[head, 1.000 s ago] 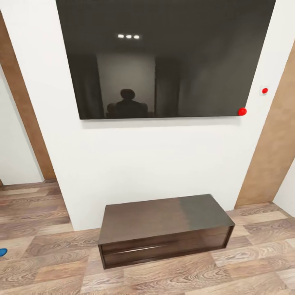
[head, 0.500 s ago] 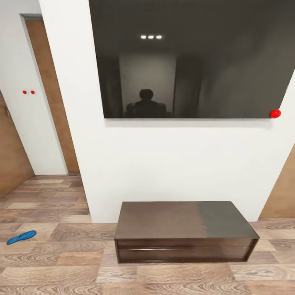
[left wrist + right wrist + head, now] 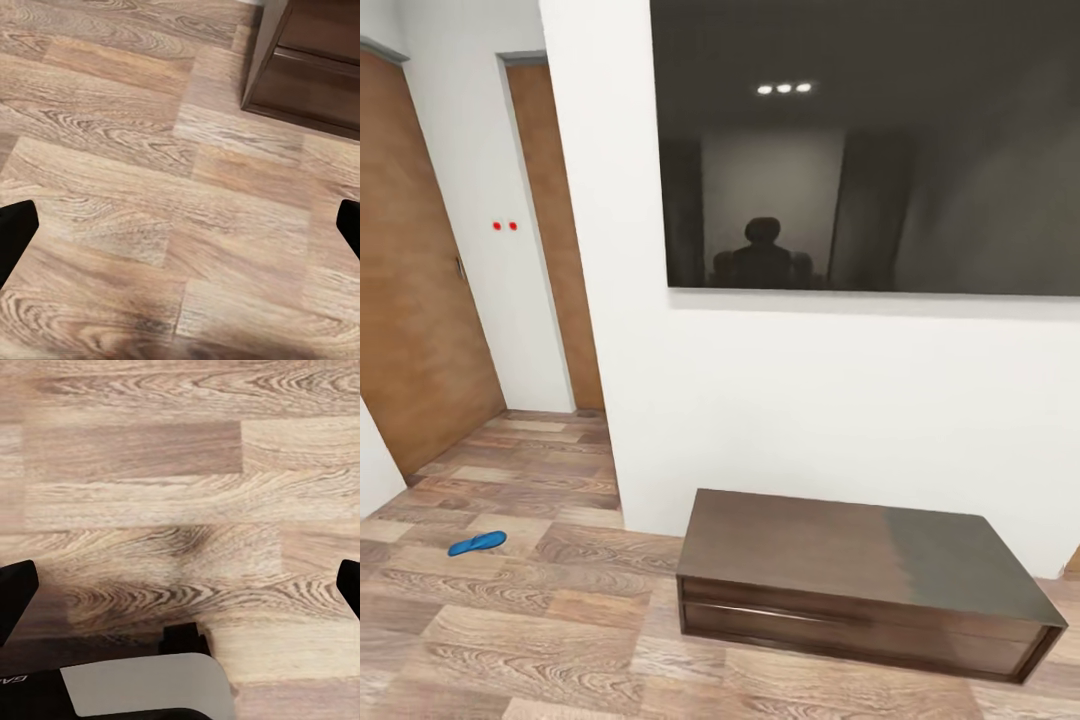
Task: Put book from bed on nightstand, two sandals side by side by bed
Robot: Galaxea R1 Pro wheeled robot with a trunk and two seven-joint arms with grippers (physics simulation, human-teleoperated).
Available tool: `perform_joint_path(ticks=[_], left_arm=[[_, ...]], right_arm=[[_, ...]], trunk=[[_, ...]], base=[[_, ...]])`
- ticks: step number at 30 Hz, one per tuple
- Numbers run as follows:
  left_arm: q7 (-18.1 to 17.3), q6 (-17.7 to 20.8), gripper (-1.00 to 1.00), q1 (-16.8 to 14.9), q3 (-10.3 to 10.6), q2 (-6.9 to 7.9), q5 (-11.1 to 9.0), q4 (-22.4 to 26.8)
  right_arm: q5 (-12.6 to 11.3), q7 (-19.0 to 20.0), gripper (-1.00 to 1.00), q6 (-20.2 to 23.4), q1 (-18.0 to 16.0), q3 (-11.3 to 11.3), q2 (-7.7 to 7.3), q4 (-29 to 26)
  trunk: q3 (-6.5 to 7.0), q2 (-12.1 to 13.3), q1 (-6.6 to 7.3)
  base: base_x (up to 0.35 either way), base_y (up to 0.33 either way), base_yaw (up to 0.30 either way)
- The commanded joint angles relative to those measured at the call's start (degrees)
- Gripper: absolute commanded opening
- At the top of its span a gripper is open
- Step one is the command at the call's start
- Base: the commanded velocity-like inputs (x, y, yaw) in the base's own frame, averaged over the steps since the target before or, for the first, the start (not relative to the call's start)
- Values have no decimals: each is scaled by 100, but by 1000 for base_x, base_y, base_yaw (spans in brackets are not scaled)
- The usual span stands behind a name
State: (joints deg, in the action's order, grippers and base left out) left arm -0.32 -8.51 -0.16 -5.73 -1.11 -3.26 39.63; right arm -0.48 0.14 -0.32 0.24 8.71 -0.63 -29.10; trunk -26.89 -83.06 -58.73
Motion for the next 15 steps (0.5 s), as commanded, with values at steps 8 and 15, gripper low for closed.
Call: perform_joint_path(ticks=[8,15], left_arm=[[-3,-10,100,-2,-7,-4,-34,1],[-3,-10,100,-2,-7,-4,-34,1]], right_arm=[[-5,-2,100,-3,2,8,1,-8],[-5,1,100,-4,2,8,2,-8]], trunk=[[-4,-2,0],[-4,-2,0]], base=[[0,0,292],[0,0,292]])
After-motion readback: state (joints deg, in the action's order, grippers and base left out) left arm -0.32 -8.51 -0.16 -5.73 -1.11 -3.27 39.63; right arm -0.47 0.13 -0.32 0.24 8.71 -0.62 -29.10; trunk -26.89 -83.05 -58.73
